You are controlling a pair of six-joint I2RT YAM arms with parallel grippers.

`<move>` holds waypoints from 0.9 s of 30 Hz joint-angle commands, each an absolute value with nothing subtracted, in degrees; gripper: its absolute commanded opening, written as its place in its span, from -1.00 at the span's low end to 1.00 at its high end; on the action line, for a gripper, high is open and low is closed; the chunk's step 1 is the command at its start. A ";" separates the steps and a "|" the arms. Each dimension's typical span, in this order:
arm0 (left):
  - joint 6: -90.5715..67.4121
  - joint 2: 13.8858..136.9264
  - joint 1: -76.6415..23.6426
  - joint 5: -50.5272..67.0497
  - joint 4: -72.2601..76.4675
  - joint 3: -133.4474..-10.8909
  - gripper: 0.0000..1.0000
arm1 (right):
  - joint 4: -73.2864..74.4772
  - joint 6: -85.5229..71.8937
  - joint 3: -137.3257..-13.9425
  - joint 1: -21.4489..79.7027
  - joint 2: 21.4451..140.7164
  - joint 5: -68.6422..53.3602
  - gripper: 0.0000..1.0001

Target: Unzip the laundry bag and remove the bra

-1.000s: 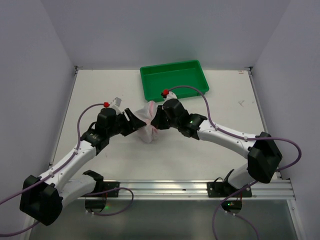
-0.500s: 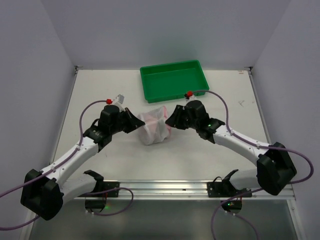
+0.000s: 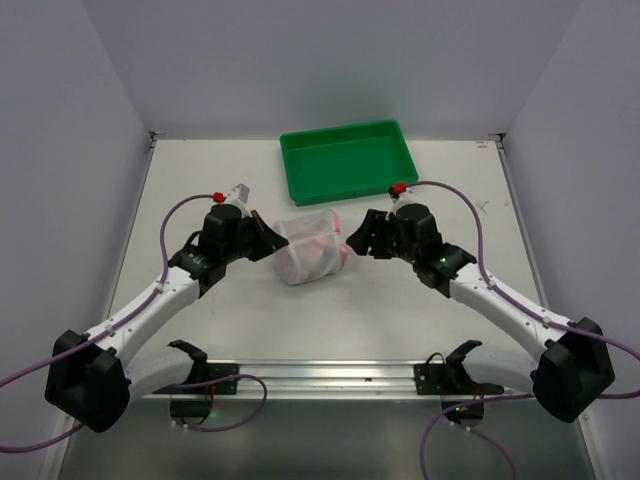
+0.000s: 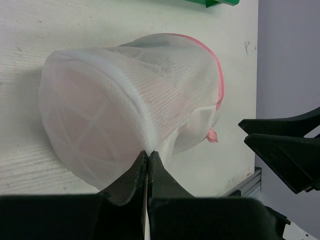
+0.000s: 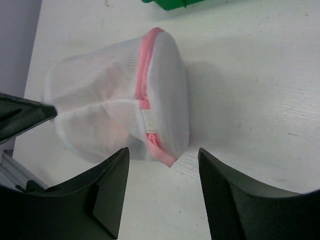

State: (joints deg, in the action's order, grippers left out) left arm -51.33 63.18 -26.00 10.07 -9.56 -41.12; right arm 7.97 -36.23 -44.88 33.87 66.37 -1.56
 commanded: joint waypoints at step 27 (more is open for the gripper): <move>-51.24 63.98 -25.84 10.72 -6.95 -42.98 -1.00 | 4.83 -27.24 -45.09 38.49 65.74 -3.07 -0.67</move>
State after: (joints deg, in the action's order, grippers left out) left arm -51.42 63.77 -26.00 10.20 -9.52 -41.80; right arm 9.32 -30.61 -45.23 37.19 67.05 2.66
